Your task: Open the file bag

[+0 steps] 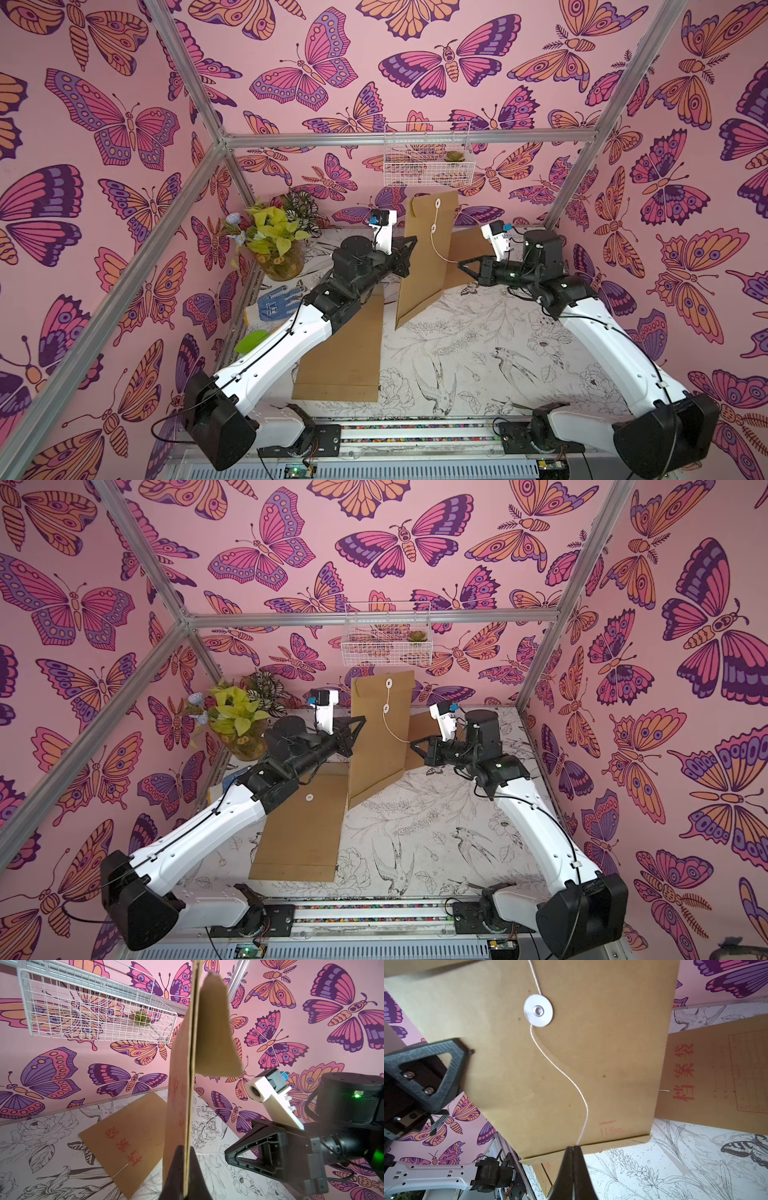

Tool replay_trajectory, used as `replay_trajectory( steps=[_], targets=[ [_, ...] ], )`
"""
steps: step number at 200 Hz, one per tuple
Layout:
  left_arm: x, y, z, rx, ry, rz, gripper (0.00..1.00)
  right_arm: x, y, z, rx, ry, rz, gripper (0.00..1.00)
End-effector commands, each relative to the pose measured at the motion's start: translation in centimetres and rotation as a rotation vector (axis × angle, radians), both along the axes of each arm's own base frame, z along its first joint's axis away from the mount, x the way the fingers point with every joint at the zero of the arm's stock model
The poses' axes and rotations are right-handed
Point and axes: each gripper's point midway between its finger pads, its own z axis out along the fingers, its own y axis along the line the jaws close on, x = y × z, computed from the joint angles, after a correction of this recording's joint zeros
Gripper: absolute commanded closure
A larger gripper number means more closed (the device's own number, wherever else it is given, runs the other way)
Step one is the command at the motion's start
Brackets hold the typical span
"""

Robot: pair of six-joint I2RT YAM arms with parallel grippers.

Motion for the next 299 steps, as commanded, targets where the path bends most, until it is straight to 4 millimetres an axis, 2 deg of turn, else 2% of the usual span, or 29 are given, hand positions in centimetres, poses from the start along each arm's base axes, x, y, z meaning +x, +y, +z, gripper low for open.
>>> replay_trajectory(
  steps=[1,28,103,165,230,258,295,299],
  targets=[
    [-0.8,-0.2,1.9,-0.088,-0.023,-0.086,1.00,-0.3,0.1,-1.2,-0.030,0.017,0.018,1.00],
    [-0.4,0.1,2.1,-0.127,-0.007,-0.114,1.00,-0.2,-0.2,-2.6,-0.065,0.057,0.006,1.00],
    [-0.6,0.6,2.8,-0.154,-0.011,-0.144,1.00,0.4,-1.5,-4.6,-0.158,0.099,-0.057,1.00],
    [-1.2,1.0,3.6,-0.167,-0.032,-0.181,1.00,1.0,-2.5,-4.9,-0.180,0.106,-0.102,1.00],
    [-2.4,0.7,3.5,-0.153,-0.021,-0.261,1.00,1.5,-4.1,-5.3,-0.205,0.114,-0.156,1.00],
    [-2.7,0.5,2.5,-0.107,0.004,-0.281,1.00,1.6,-5.6,-4.2,-0.209,0.079,-0.217,1.00],
    [-3.5,0.2,0.3,-0.005,0.034,-0.329,1.00,1.1,-8.9,-0.2,-0.252,-0.101,-0.382,1.00],
    [-4.4,0.7,1.4,-0.005,0.003,-0.329,1.00,1.0,-9.2,0.4,-0.256,-0.126,-0.396,1.00]
  ],
)
